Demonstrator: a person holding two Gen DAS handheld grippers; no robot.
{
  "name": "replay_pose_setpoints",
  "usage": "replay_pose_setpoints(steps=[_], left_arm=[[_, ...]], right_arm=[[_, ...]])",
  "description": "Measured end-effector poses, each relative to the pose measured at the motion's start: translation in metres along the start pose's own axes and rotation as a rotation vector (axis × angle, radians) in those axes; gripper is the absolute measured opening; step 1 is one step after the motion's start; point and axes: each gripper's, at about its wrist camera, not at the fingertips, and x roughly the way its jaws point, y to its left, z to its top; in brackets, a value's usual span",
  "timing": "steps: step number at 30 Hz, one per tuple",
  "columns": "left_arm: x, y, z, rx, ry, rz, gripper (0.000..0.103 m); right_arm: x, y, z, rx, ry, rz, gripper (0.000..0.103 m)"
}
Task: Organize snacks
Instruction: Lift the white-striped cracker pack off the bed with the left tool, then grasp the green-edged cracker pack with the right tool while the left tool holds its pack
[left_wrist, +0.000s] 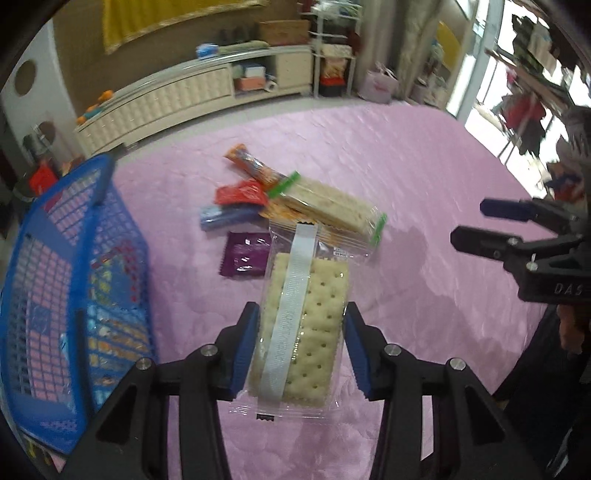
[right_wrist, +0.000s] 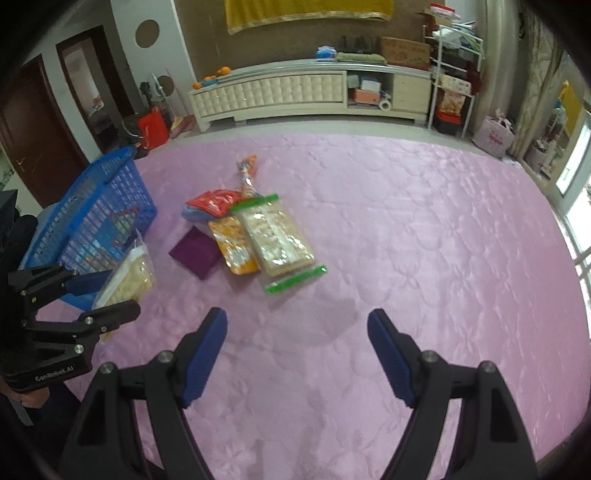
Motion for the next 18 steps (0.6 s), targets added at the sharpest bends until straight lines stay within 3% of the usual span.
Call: replay_pose_setpoints(steps=[5, 9, 18], left_arm=[[-0.002, 0.012, 0.012, -0.075, -0.035, 0.025, 0.043], [-0.004, 0.018, 0.018, -0.114, -0.039, 0.043, 0.043], [0.028, 0.029, 0.04, -0.155, -0.024, 0.045, 0.044]], right_arm=[[0.015, 0.003, 0.017, -0.04, 0.01, -0.01, 0.082], [0.04, 0.004, 0.03, -0.063, 0.067, 0.024, 0.082], [0.094, 0.005, 0.051, -0.131, 0.13, 0.026, 0.082]])
